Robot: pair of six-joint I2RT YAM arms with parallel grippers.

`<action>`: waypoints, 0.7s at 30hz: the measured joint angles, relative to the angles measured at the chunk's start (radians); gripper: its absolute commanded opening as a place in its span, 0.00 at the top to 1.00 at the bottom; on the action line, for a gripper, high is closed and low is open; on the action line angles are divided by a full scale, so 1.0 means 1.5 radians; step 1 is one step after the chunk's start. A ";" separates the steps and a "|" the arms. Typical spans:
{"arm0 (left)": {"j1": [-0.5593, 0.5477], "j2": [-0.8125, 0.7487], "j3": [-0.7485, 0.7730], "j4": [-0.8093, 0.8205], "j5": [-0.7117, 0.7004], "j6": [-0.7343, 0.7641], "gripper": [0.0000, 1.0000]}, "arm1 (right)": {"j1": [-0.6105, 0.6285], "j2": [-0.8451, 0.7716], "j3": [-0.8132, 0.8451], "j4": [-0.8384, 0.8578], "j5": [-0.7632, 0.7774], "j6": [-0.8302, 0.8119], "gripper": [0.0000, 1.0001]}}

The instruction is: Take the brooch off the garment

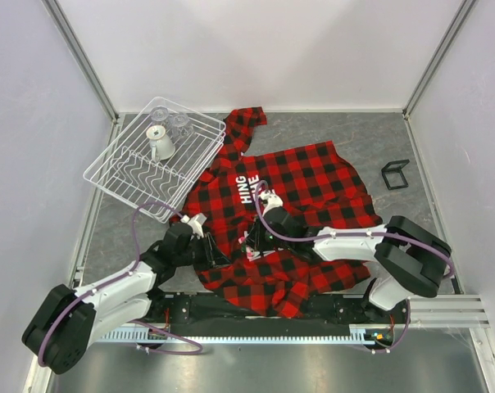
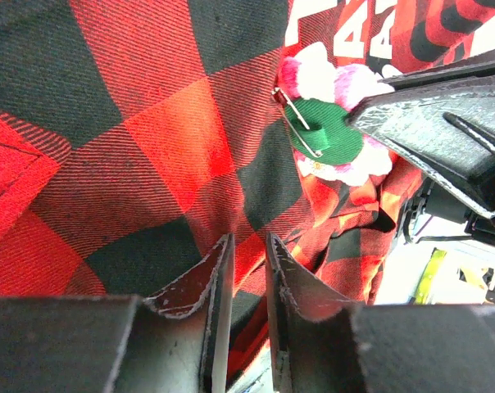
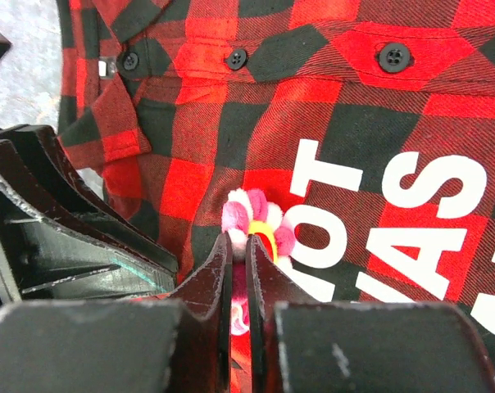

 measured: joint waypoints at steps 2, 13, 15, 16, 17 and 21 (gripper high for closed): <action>0.000 0.005 0.000 0.002 0.000 0.000 0.72 | -0.005 -0.011 -0.037 0.056 -0.004 0.017 1.00; 0.000 0.016 0.000 0.010 0.003 -0.001 0.73 | -0.020 -0.044 -0.141 0.261 -0.016 0.082 1.00; 0.000 0.016 0.000 0.013 0.003 -0.001 0.73 | -0.022 -0.032 -0.151 0.308 -0.021 0.097 1.00; 0.000 0.016 0.000 0.013 0.003 -0.001 0.73 | -0.023 -0.022 -0.158 0.333 -0.023 0.103 1.00; 0.000 0.016 0.000 0.013 0.003 -0.001 0.73 | -0.023 -0.012 -0.164 0.352 -0.023 0.109 1.00; 0.000 0.014 0.000 0.013 0.003 -0.001 0.73 | -0.025 0.001 -0.207 0.410 -0.023 0.127 0.98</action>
